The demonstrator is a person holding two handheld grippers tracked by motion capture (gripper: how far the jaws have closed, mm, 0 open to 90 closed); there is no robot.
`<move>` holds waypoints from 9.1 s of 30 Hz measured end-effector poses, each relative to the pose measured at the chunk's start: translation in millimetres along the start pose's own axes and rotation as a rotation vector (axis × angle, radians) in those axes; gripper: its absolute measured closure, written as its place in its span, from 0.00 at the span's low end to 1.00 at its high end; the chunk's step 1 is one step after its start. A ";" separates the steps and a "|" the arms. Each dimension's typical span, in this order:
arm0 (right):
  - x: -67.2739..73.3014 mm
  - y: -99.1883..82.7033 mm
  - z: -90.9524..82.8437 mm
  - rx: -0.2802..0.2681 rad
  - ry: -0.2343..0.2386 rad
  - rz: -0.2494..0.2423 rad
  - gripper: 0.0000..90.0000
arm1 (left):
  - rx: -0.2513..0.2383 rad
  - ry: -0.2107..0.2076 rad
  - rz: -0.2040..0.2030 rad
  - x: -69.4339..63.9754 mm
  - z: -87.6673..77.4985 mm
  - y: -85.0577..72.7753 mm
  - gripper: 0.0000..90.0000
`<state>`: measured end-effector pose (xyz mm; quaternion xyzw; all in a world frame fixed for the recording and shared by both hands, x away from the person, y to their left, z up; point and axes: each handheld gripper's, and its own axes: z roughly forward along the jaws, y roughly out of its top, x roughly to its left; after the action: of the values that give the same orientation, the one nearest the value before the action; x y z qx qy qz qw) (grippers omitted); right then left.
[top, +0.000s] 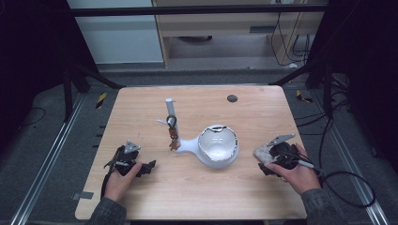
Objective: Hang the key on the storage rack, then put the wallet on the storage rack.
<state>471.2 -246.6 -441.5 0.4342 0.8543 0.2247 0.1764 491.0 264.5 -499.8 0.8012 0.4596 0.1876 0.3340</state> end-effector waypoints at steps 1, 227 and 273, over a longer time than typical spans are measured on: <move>-0.6 -0.6 0.5 0.000 0.001 0.005 0.10 | 0.006 0.002 0.004 0.0 0.6 -0.6 0.07; 123.2 144.7 -0.2 0.360 -0.125 -0.584 0.35 | -0.005 0.035 0.000 2.7 14.1 2.2 0.00; 125.6 159.0 20.0 0.375 -0.104 -0.572 0.33 | -0.004 0.028 0.007 1.9 14.3 2.4 0.00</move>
<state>516.0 -55.9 -386.2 0.2125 0.9578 -0.0170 0.1926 502.1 260.1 -508.3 0.7994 0.4610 0.2011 0.3286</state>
